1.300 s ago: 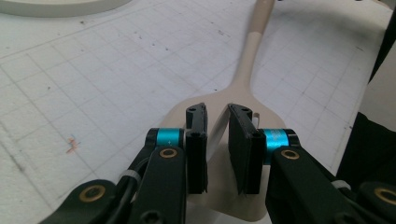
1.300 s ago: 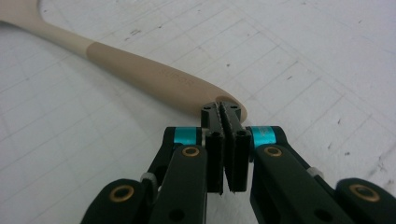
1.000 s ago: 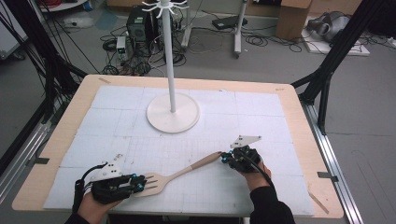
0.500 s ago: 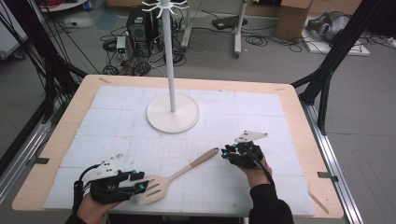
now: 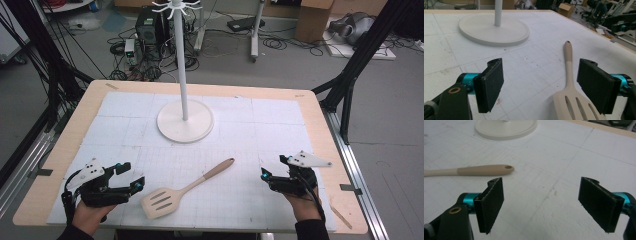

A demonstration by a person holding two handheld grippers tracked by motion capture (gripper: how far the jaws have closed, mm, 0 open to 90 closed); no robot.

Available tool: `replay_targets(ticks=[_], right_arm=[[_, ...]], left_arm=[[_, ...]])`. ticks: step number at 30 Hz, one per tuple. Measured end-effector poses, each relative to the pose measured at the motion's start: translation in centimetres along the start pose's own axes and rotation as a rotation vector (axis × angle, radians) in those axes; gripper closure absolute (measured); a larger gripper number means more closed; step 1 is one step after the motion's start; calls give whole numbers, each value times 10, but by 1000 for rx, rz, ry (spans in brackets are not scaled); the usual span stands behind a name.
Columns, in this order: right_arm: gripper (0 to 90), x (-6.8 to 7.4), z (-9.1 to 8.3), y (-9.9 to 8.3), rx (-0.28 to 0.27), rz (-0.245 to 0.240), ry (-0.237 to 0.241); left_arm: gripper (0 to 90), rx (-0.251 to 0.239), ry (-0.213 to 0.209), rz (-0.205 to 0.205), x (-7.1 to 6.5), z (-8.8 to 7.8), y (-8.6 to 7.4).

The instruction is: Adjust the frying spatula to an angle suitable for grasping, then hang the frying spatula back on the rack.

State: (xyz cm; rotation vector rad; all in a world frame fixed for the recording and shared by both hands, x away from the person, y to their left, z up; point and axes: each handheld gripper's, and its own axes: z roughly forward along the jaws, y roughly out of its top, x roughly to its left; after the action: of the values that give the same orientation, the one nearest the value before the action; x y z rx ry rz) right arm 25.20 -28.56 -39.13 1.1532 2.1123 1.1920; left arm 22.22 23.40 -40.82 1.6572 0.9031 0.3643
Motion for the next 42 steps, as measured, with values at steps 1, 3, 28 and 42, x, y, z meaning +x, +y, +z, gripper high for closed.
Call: replay_targets(ticks=[1,3,28,42], right_arm=[[186,-1,-4,-3,0,1,-9],[166,-5,-13,-12,-15,20,-33],[159,-20,-49,-24,-138,78,-146],[159,-15,-43,-21,-134,72,-133]], left_arm=[[219,-5,6,2,0,0,0],[218,-23,20,10,1,-2,2],[201,-47,44,38,3,-2,4],[214,12,5,28,4,9,9]])
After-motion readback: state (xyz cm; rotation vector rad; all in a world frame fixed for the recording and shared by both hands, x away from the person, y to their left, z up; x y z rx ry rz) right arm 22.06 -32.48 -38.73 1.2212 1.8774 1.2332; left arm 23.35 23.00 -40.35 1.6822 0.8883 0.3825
